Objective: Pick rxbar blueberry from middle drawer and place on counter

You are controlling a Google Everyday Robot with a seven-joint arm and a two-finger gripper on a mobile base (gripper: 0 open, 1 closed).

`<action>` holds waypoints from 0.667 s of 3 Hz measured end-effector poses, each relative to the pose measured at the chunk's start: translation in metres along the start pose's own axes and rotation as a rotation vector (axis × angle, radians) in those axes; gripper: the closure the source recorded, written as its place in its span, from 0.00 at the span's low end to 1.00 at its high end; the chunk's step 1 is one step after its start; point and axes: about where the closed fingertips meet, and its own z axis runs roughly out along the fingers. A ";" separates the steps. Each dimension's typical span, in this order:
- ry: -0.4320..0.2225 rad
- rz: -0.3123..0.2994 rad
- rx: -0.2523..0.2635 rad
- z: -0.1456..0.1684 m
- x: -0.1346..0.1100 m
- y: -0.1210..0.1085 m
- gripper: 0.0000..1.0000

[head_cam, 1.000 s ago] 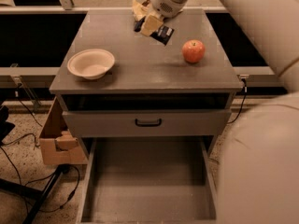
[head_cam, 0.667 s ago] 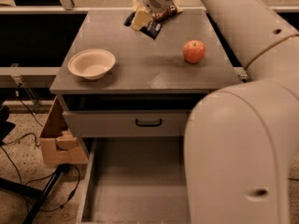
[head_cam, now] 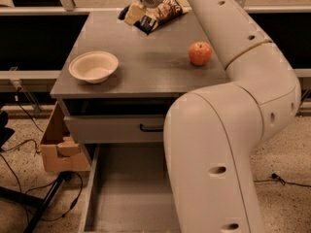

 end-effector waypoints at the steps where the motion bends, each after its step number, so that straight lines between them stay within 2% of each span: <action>1: 0.003 0.000 -0.007 0.004 0.001 0.003 0.59; 2: 0.004 0.000 -0.013 0.008 0.002 0.005 0.36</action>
Offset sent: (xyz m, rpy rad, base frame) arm 0.0003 0.0019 -0.0046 -0.0027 0.0069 0.0025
